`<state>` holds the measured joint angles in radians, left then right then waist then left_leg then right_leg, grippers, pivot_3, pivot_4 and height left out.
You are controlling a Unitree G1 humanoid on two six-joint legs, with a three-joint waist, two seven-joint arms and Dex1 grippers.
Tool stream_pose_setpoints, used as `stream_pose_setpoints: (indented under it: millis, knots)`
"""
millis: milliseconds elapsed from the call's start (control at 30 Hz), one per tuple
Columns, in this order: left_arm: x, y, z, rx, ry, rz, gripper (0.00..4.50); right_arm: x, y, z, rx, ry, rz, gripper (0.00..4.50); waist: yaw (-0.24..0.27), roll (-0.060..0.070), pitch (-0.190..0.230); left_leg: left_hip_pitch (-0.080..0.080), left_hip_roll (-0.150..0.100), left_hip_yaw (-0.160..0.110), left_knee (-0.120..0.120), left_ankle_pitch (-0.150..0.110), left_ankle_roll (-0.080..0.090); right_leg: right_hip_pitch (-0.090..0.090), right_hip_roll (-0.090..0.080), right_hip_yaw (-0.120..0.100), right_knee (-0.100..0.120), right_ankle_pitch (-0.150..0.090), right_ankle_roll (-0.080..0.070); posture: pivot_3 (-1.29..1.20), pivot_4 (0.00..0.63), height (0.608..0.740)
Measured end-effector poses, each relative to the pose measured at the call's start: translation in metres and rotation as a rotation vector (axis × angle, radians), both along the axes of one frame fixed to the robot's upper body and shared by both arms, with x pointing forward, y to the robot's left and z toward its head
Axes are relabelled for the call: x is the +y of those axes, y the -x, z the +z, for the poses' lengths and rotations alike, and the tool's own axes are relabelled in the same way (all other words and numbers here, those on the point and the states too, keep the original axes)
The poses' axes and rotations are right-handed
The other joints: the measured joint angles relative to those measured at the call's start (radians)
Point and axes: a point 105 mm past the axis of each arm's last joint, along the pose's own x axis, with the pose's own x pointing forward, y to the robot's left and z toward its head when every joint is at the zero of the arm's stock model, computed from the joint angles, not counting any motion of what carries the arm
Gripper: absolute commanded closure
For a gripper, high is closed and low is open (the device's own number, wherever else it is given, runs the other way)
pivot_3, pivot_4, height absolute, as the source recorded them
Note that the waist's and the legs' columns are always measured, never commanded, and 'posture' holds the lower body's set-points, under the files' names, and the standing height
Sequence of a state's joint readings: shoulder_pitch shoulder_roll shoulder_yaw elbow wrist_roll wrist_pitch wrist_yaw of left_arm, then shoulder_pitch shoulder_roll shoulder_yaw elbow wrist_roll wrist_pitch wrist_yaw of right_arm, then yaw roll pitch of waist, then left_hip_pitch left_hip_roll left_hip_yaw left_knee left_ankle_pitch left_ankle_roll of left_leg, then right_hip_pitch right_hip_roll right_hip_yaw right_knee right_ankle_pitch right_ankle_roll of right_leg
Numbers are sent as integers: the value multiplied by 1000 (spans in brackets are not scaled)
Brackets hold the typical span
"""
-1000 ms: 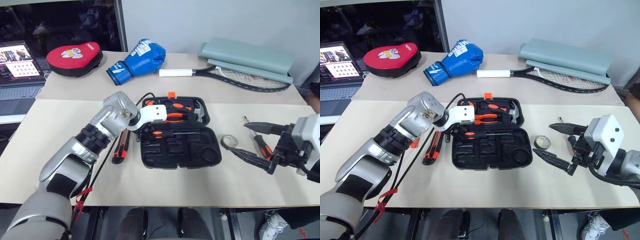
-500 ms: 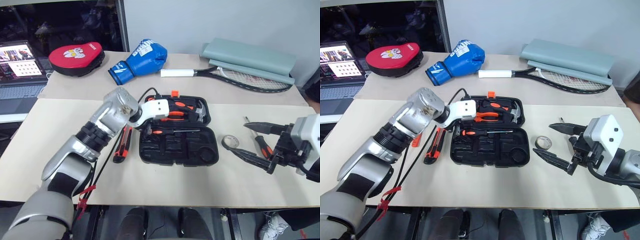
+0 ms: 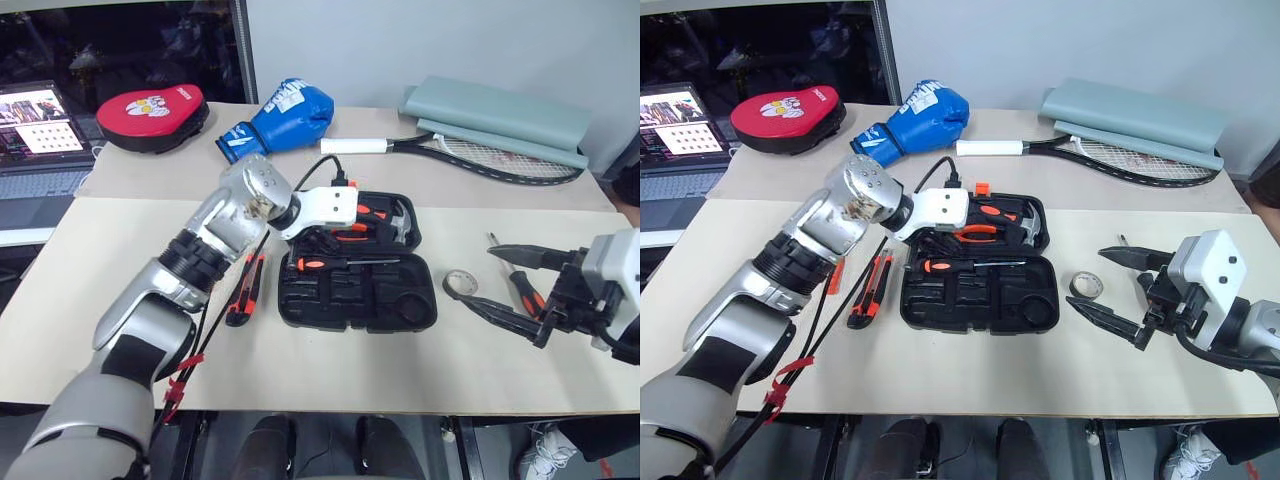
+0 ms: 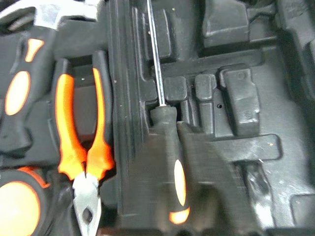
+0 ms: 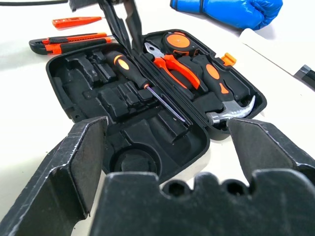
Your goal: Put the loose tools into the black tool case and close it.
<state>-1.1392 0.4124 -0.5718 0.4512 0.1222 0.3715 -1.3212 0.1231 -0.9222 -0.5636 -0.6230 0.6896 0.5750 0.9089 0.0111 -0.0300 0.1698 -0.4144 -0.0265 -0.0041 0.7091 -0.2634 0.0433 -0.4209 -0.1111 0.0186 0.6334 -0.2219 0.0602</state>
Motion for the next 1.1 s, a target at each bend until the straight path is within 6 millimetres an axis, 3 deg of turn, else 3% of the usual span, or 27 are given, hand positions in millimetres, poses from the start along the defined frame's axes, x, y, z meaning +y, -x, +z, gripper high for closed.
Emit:
stream_pose_setpoints:
  millis: [400, 900, 1100]
  knots:
    - [-6, -4, -22, 2, -76, -17, 4479, 0, 0, -1, -5, -9, -12, 0, 1, 0, 0, 0, 0, 0, 1, 0, 0, 1, 0, 0, 1, 0, 0, 0, 150, 737]
    - [0, -1, -11, 37, -46, -11, 4479, 0, 1, -2, -1, -9, -17, 0, 0, 0, 0, 0, 0, 0, 4, 0, 0, 0, 0, 1, 6, 0, 0, 0, 150, 737]
    - [-8, -4, -14, -7, -40, -18, 4479, 0, 0, -1, -4, -11, -20, 0, 1, 0, 0, 0, 0, 0, 4, 0, 0, 0, 0, 1, 6, 0, 0, 0, 150, 737]
